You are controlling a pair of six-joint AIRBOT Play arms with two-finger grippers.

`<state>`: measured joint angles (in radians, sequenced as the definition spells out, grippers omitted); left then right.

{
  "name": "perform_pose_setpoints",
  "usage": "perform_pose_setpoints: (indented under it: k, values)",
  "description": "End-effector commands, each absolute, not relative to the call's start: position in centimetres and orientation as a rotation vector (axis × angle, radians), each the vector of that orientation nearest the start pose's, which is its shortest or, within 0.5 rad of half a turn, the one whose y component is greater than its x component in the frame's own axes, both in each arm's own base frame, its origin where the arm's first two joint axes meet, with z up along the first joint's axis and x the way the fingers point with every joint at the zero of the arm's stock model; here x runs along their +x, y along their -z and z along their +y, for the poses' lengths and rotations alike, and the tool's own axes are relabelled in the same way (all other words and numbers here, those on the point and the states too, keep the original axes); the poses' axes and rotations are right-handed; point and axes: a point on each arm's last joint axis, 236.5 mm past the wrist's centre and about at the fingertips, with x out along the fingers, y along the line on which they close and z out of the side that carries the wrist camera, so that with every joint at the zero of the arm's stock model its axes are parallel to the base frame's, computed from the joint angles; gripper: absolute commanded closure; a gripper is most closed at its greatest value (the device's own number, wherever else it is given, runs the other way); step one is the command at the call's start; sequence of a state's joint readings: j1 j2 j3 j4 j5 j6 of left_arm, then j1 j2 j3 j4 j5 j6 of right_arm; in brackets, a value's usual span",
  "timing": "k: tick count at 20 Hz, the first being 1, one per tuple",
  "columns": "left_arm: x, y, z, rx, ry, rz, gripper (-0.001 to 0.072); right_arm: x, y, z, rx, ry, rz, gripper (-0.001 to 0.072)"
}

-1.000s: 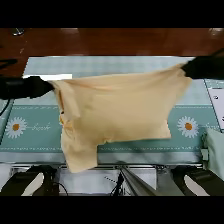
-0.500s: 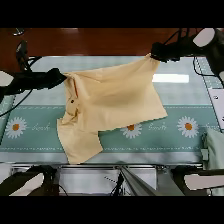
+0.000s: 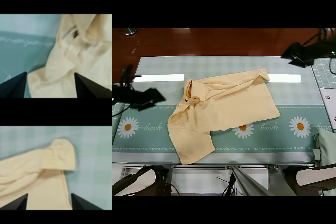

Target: Fold the shirts.

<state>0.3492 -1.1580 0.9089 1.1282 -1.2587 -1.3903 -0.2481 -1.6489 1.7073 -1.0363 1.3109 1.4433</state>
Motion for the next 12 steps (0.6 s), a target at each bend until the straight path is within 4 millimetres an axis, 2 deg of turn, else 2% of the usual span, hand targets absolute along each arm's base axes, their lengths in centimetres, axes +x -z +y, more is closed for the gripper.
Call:
perform_pose_setpoints:
  k: [1, 3, 5, 6, 7, 9, 12]
  values:
    - [21.5, 4.7, 3.7, -0.698, -0.047, 1.592, 0.0005, 43.2, -3.3, -4.9, 0.546, -0.149, 1.250, 0.0091]
    - [18.9, 6.4, 3.9, -0.788, -0.113, 1.580, 0.0005, 40.5, -0.6, -3.7, 0.649, -0.133, 1.207, 0.0092]
    - [17.2, 7.7, 2.4, -0.839, -0.084, 1.565, 0.0005, 37.3, 1.9, -1.2, 0.697, -0.140, 1.183, 0.0091]
    - [17.2, 8.2, 1.4, -0.872, -0.061, 1.541, 0.0005, 35.8, 2.9, 0.1, 0.734, -0.141, 1.179, 0.0091]
    - [17.7, 8.4, 0.4, -0.910, -0.033, 1.499, 0.0005, 34.7, 3.5, 1.1, 0.760, -0.153, 1.178, 0.0091]
    - [20.2, 8.1, -1.4, -0.993, 0.045, 1.371, 0.0005, 33.2, 3.8, 3.1, 0.811, -0.210, 1.170, 0.0091]
    - [23.1, 8.0, -2.3, -1.066, 0.087, 1.189, 0.0005, 32.0, 3.7, 4.9, 0.855, -0.271, 1.171, 0.0091]
